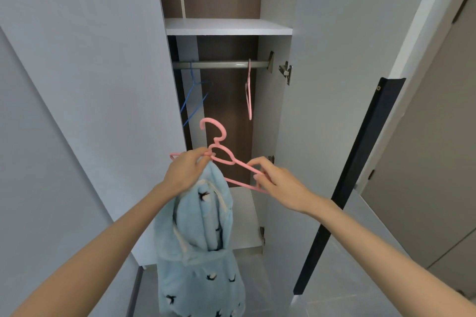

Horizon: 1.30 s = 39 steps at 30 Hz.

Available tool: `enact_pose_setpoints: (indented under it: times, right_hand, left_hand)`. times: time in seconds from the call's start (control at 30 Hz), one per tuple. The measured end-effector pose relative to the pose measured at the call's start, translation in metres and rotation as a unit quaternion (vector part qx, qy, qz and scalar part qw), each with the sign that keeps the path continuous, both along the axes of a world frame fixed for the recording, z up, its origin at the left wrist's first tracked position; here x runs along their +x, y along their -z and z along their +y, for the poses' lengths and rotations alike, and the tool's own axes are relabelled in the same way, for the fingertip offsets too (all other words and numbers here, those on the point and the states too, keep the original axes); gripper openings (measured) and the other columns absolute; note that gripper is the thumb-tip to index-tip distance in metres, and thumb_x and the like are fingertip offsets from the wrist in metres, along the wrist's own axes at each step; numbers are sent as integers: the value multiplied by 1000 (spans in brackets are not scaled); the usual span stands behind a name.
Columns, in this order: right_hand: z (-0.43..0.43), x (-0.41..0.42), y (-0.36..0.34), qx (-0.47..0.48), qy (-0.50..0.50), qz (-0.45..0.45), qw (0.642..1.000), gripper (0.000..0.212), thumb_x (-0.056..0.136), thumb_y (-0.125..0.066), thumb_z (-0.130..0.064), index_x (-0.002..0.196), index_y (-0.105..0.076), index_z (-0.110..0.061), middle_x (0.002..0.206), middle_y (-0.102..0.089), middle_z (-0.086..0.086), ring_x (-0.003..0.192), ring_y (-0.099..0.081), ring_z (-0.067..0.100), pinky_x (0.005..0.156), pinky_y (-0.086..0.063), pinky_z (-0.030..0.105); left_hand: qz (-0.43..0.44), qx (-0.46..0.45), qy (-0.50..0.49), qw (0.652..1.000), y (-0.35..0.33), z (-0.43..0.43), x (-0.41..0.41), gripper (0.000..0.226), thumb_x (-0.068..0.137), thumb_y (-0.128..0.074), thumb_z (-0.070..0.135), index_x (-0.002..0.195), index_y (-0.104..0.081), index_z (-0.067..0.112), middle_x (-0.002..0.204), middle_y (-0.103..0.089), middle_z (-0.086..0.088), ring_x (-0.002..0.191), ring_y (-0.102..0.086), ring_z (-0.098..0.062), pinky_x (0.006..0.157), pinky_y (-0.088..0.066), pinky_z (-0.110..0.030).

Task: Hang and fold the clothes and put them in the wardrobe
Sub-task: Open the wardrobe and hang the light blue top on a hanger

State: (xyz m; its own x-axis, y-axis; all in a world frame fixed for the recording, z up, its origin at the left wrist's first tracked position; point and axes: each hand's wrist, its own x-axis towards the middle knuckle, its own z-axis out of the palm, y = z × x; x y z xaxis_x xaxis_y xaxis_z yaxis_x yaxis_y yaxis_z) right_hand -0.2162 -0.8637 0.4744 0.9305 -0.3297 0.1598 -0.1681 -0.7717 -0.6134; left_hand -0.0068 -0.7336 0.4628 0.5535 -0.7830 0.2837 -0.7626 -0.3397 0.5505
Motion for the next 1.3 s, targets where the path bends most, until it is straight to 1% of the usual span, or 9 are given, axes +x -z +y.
enact_pose_setpoints:
  times: [0.27, 0.47, 0.57, 0.67, 0.73, 0.9, 1.0, 1.17, 1.3]
  right_hand:
    - [30, 44, -15, -67, 59, -75, 993, 18, 100, -41, -36, 104, -54, -24, 73, -58, -7, 62, -56, 14, 51, -43, 30]
    - [39, 50, -11, 22, -1, -58, 998, 31, 101, -38, -35, 130, -48, -30, 111, -60, -8, 91, -58, 7, 80, -50, 30]
    - [45, 50, -10, -2, 31, -74, 997, 33, 101, -37, -39, 130, -52, -32, 112, -64, -6, 99, -57, 10, 86, -48, 32]
    - [40, 44, -9, 9, 121, -73, 990, 30, 102, -32, -39, 121, -54, -33, 99, -66, 4, 85, -63, 24, 79, -50, 41]
    - [35, 36, -9, 60, 167, -56, 983, 29, 103, -28, -37, 120, -51, -32, 97, -66, 9, 77, -65, 24, 73, -49, 34]
    - [41, 20, -7, 86, 171, 14, 981, 33, 103, -23, -41, 127, -44, -31, 73, -61, 0, 68, -57, 13, 70, -38, 30]
    - [48, 20, -5, 84, 153, 31, 984, 32, 103, -25, -42, 115, -53, -30, 97, -61, -5, 69, -54, 10, 74, -41, 27]
    - [58, 24, -9, 80, 127, 71, 986, 43, 104, -21, -41, 118, -56, -20, 112, -59, -3, 71, -50, 1, 49, -36, 0]
    - [67, 30, -8, 160, 121, 72, 977, 50, 101, -19, -48, 116, -56, -17, 63, -40, -9, 45, -31, 4, 34, -26, 9]
  left_hand:
    - [-23, 19, 29, 999, -13, 10, -7, 25, 99, -43, 33, 95, -63, 21, 78, -61, 4, 72, -55, -11, 65, -42, -28]
    - [-8, 43, 57, 997, -8, 20, -3, 27, 99, -43, 33, 100, -66, 19, 89, -67, 0, 80, -60, -14, 72, -46, -28]
    - [-12, 70, 79, 994, -2, 21, 1, 30, 96, -45, 42, 114, -63, 26, 103, -68, 1, 92, -61, -17, 80, -47, -31]
    - [4, 88, 88, 992, 2, 26, 7, 63, 81, -62, 56, 136, -41, 33, 120, -59, 6, 106, -56, -16, 91, -46, -35]
    - [3, 95, 82, 992, 2, 34, 14, 72, 69, -75, 55, 128, -40, 32, 103, -60, 8, 88, -57, -15, 77, -47, -32]
    - [-82, 127, 32, 988, 10, 47, 44, 23, 78, -70, 45, 95, -66, 29, 89, -66, 7, 86, -60, -18, 69, -47, -31]
    - [-74, 101, -42, 991, 15, 51, 60, 20, 85, -63, 43, 95, -68, 25, 93, -67, 1, 89, -60, -23, 69, -44, -31]
    - [7, 30, -105, 994, 17, 58, 76, 21, 89, -59, 41, 93, -68, 22, 94, -68, -2, 91, -59, -26, 72, -45, -33]
    - [64, -32, -146, 987, 16, 60, 81, 20, 89, -60, 37, 95, -70, 20, 93, -67, -3, 91, -59, -26, 75, -44, -32]
